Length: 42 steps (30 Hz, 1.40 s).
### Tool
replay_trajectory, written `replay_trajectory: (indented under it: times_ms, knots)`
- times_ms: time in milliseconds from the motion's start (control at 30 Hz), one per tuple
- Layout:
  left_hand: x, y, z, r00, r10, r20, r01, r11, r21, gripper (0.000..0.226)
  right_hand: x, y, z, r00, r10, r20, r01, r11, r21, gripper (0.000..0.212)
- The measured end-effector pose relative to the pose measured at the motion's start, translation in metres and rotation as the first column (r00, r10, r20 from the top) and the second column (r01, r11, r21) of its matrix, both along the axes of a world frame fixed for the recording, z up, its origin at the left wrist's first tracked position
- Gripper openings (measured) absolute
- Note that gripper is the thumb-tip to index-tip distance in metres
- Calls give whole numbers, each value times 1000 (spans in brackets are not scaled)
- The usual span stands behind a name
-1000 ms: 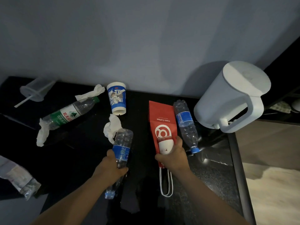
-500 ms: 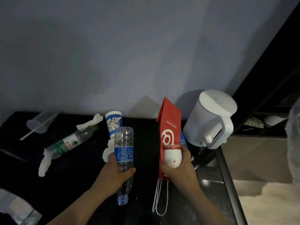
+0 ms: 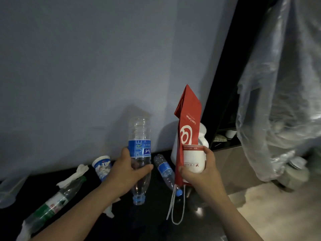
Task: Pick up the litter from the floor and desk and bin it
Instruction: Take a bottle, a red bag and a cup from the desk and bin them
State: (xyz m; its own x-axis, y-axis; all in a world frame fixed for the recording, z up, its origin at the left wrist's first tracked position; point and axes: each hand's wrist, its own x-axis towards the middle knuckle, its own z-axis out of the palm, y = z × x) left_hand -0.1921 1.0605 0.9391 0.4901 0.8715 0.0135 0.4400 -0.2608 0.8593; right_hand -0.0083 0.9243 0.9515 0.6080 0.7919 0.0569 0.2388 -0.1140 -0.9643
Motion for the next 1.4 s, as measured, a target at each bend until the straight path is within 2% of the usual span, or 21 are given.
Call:
replay_trajectory:
  times_ms: [267, 400, 700, 800, 900, 967, 1067, 1400]
  knots:
    - [63, -51, 51, 954, -263, 146, 259, 965, 48, 54, 19, -87, 52, 960, -272, 61, 261, 953, 153, 89]
    - [112, -96, 75, 919, -364, 154, 358, 931, 67, 62, 51, -147, 73, 920, -385, 76, 357, 902, 241, 83]
    - [246, -250, 128, 809, -549, 211, 520, 835, 181, 59, 130, -323, 124, 779, -620, 91, 563, 756, 334, 82]
    - [288, -321, 140, 750, -617, 238, 595, 787, 165, 57, 159, -395, 134, 732, -671, 120, 595, 715, 366, 81]
    - [327, -388, 144, 665, -671, 328, 676, 727, 118, 48, 186, -462, 139, 688, -711, 144, 623, 681, 386, 80]
    - [352, -426, 146, 607, -712, 353, 713, 684, 155, 48, 201, -502, 142, 651, -742, 158, 649, 652, 393, 77]
    - [384, -472, 151, 544, -774, 324, 763, 617, 193, 56, 220, -552, 147, 595, -789, 154, 688, 599, 410, 76]
    - [500, -549, 151, 406, -875, 265, 850, 468, 243, 52, 295, -635, 146, 456, -872, 176, 768, 486, 416, 88]
